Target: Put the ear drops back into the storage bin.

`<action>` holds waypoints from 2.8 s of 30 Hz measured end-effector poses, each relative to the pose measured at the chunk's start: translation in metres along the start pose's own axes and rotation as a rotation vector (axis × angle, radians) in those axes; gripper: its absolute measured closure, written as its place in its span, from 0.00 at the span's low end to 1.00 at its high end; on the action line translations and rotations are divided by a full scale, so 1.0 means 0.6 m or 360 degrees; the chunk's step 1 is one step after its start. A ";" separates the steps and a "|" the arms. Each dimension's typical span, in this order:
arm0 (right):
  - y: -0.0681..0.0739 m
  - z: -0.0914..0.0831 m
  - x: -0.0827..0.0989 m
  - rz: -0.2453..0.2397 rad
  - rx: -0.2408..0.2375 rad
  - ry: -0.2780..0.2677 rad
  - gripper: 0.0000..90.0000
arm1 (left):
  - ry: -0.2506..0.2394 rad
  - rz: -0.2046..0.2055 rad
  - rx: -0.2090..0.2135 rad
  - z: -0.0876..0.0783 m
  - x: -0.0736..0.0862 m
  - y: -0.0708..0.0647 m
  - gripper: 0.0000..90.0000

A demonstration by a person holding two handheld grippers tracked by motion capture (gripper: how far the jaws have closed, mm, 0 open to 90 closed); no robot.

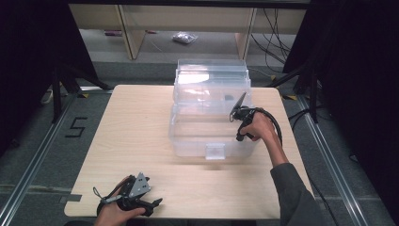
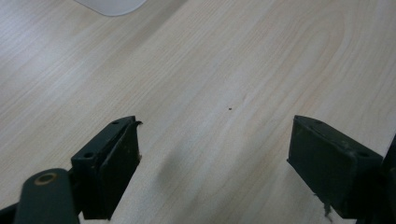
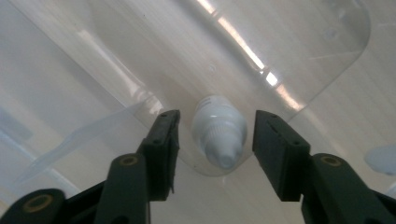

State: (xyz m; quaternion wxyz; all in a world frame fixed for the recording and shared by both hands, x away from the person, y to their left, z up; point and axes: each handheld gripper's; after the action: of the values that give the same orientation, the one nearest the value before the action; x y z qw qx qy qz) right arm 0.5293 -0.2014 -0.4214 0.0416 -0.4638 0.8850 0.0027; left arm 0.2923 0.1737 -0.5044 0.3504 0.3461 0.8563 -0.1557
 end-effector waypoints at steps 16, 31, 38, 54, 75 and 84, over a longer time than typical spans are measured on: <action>0.010 -0.047 0.015 0.0028 0.0064 -0.0217 0.35 | 0.0000 0.0000 -0.0004 0.000 0.000 0.000 0.18; 0.036 -0.079 0.025 0.0002 0.0100 -0.0344 0.29 | -0.0002 0.0004 -0.0020 0.001 0.000 0.001 0.18; 0.049 -0.093 0.030 -0.0010 0.0112 -0.0406 0.28 | 0.0009 0.0016 -0.0018 0.000 -0.001 0.002 0.18; 0.070 -0.112 0.056 -0.0028 0.0119 -0.0527 0.28 | 0.0015 -0.0007 -0.0006 0.000 0.000 0.002 0.18; 0.107 -0.126 0.093 -0.0071 0.0128 -0.0672 0.28 | 0.0010 0.0003 -0.0010 -0.001 -0.001 0.003 0.18; 0.128 -0.129 0.102 -0.0104 0.0124 -0.0718 0.27 | 0.0011 0.0005 -0.0010 -0.001 -0.001 0.003 0.18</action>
State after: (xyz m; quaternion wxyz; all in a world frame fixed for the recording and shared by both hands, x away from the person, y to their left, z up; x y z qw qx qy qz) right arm 0.4260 -0.2110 -0.3513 0.2563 -0.4778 0.8373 0.0708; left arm 0.2935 0.1751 -0.5037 0.3487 0.3470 0.8574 -0.1512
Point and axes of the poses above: each handheld gripper's, and its own axes: z roughly forward along the jaws, x roughly out of its underside, y roughly to its left, and after that the axes turned 12 degrees about -z, right-handed
